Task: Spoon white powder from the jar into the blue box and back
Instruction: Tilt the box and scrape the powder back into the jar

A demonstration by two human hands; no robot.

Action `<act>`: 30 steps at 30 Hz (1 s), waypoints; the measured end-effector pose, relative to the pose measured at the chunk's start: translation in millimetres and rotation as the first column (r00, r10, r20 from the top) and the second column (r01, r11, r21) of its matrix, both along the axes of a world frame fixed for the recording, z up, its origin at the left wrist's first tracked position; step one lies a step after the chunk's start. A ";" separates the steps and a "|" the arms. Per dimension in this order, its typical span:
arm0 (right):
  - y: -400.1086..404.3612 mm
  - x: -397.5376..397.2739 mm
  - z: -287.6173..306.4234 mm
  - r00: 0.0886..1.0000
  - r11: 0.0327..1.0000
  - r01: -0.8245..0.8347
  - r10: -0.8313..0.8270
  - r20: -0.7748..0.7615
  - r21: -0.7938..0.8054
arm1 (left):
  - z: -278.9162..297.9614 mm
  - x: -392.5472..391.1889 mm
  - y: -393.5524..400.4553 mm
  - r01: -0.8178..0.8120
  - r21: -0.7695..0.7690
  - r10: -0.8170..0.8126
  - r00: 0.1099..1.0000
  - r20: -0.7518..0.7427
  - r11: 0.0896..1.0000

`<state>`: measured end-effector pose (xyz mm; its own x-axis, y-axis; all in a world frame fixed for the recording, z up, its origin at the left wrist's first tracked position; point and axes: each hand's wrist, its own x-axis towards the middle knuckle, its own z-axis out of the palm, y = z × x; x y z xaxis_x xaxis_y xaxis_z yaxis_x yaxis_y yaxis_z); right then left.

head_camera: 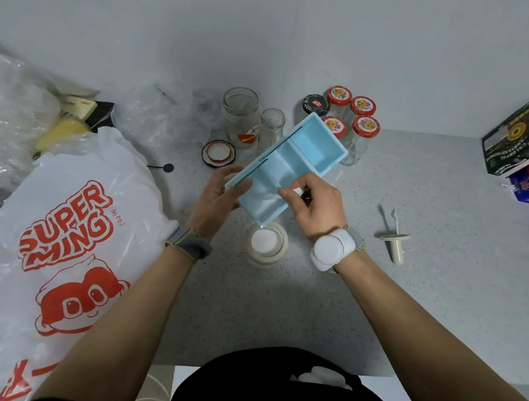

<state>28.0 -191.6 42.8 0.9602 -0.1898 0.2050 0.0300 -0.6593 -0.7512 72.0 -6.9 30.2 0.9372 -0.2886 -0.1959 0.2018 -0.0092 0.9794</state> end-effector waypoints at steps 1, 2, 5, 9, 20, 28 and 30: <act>0.7 0.5 0.6 1.000 1.000 -0.012 0.012 0.001 0.000 | 0.7 1.5 1.1 0.027 -0.030 -0.028 0.999 -0.042 0.999; 0.5 1.3 0.7 1.000 1.000 -0.024 0.024 0.003 0.000 | 2.2 2.2 2.5 0.041 -0.063 -0.046 0.996 -0.079 0.997; -1.9 3.0 0.1 0.999 0.999 -0.046 0.046 0.003 -0.005 | 4.6 3.0 6.6 0.033 -0.120 -0.049 0.990 -0.133 0.992; -2.4 1.4 1.7 0.998 0.998 -0.045 0.047 0.048 -0.049 | 2.5 -0.4 7.9 -0.015 -0.140 -0.006 0.989 -0.148 0.990; 4.8 2.5 16.4 0.901 0.852 -0.222 0.365 0.235 -0.474 | -1.8 -11.8 10.8 -0.108 -0.120 0.096 0.990 -0.099 0.987; 4.1 0.4 6.9 0.889 0.735 -0.377 0.458 0.004 -0.564 | 1.5 -15.1 11.4 -0.135 -0.092 0.129 0.989 -0.067 0.987; 6.9 -3.7 6.6 0.887 0.740 -0.413 0.459 -0.050 -0.531 | -0.6 -15.9 9.7 -0.127 -0.072 0.122 0.991 -0.061 0.989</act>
